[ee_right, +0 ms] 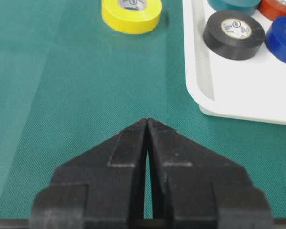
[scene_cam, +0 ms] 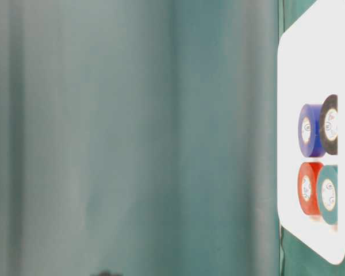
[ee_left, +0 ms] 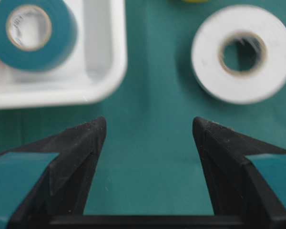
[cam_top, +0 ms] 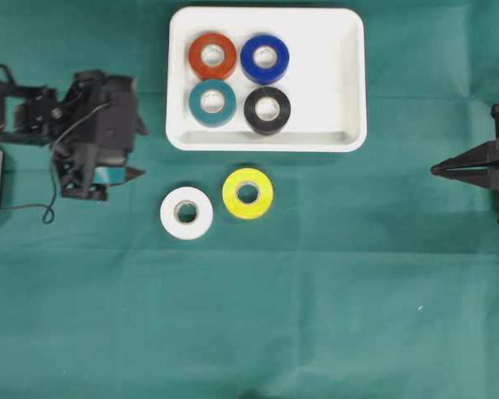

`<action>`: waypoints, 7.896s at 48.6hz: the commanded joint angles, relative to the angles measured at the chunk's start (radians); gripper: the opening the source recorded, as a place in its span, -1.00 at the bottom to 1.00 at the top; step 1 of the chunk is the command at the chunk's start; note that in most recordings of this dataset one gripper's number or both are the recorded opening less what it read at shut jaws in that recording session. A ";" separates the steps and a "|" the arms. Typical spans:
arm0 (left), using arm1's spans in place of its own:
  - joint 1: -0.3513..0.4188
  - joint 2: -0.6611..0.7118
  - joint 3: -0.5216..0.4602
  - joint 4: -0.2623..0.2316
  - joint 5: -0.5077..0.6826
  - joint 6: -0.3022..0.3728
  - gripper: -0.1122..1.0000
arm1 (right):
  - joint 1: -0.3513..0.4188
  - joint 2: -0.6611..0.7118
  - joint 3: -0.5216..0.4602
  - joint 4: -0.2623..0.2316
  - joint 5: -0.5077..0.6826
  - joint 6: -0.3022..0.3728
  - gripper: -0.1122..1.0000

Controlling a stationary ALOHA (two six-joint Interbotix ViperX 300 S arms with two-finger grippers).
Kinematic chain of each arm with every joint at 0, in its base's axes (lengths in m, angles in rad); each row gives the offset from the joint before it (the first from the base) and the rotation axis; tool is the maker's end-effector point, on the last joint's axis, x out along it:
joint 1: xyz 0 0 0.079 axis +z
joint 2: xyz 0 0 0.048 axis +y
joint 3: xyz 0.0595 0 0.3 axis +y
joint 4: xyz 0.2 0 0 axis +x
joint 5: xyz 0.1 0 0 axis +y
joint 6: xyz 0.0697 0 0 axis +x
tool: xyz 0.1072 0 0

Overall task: Put the tape into the white case with the left arm.
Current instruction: 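Open the left gripper and withdraw it to the left, then move the left gripper over the white tape roll, then close the left gripper on the white tape roll and lift it, then carry the white tape into the tray's right side and lower it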

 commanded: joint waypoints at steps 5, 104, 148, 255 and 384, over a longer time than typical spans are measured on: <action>-0.023 -0.098 0.051 -0.005 -0.008 -0.003 0.51 | -0.002 0.005 -0.009 -0.002 -0.012 0.002 -0.97; -0.249 -0.040 0.094 -0.006 -0.117 -0.014 0.51 | 0.000 0.003 -0.009 -0.002 -0.012 0.002 -0.97; -0.278 0.336 -0.160 -0.005 -0.109 -0.012 0.51 | -0.002 0.003 -0.009 -0.002 -0.012 0.002 -0.97; -0.196 0.310 -0.305 0.002 0.087 0.018 -0.31 | 0.000 0.003 -0.006 -0.002 -0.015 0.002 -0.97; 0.063 0.557 -0.661 -0.002 -0.006 0.265 0.82 | 0.000 0.002 -0.005 -0.002 -0.017 0.002 -0.97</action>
